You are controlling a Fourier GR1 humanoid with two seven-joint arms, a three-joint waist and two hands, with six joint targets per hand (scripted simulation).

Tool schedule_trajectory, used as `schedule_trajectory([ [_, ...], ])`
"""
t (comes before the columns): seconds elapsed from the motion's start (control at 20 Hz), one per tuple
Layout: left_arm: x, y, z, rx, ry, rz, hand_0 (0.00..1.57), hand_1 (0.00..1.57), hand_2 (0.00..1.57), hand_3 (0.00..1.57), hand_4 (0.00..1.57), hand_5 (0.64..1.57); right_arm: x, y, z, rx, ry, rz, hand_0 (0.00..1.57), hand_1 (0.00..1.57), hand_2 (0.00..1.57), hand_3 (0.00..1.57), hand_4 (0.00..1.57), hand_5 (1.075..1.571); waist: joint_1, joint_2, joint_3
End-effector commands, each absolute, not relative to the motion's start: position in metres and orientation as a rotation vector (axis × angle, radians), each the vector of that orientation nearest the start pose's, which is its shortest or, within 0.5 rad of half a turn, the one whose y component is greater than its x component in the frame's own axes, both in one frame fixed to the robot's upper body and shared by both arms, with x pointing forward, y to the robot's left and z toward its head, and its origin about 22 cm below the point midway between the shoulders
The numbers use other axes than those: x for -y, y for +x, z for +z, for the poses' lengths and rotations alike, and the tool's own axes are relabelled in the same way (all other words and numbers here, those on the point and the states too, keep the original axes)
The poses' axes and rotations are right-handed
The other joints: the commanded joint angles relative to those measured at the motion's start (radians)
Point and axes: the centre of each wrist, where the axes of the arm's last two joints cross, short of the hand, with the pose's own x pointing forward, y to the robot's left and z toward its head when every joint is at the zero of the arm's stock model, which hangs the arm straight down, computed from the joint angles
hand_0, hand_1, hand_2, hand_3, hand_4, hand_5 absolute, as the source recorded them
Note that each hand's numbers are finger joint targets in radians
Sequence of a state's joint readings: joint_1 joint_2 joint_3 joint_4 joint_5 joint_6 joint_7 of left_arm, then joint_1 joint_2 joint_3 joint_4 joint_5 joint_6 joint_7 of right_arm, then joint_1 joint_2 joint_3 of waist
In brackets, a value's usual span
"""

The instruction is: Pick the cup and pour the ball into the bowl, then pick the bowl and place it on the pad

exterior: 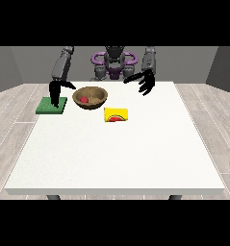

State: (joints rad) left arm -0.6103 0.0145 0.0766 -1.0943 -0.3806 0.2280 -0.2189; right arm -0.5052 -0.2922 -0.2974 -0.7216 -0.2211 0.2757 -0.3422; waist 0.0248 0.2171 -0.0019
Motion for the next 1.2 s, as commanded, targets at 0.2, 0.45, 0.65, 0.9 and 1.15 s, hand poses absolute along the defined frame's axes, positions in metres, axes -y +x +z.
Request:
schedule_trajectory([
  [0.2,-0.187,0.381,0.058,1.897,0.299,-0.291,0.00,0.00,0.00,0.00,0.00,1.533,0.304,0.330,-0.060,1.568,0.097,-0.086,0.00,0.00,0.00,0.00,0.03,1.542,-0.009,-0.044,0.0022],
  [0.45,-0.193,0.388,0.063,1.907,0.277,-0.249,0.00,0.00,0.00,0.00,0.00,1.549,0.287,0.335,-0.063,1.553,0.139,-0.104,0.00,0.00,0.00,0.00,0.25,1.550,-0.025,-0.021,0.0020],
  [0.65,-0.172,0.378,0.088,1.981,0.256,-0.354,0.00,0.00,0.00,0.00,0.00,1.555,0.338,0.322,-0.071,1.599,0.089,-0.202,0.00,0.00,0.00,0.00,0.20,1.539,0.084,0.037,0.0031],
  [0.9,-0.158,0.376,0.094,2.030,0.220,-0.361,0.00,0.00,0.00,0.00,0.00,1.558,0.323,0.329,-0.069,1.623,0.123,-0.253,0.00,0.00,0.00,0.00,0.19,1.528,0.111,0.068,0.0028],
  [1.15,-0.141,0.367,0.080,1.975,0.200,-0.388,0.00,0.00,0.00,0.00,0.00,1.562,0.310,0.333,-0.068,1.558,0.137,-0.266,0.00,0.00,0.00,0.00,0.23,1.532,0.132,0.012,0.0022],
])
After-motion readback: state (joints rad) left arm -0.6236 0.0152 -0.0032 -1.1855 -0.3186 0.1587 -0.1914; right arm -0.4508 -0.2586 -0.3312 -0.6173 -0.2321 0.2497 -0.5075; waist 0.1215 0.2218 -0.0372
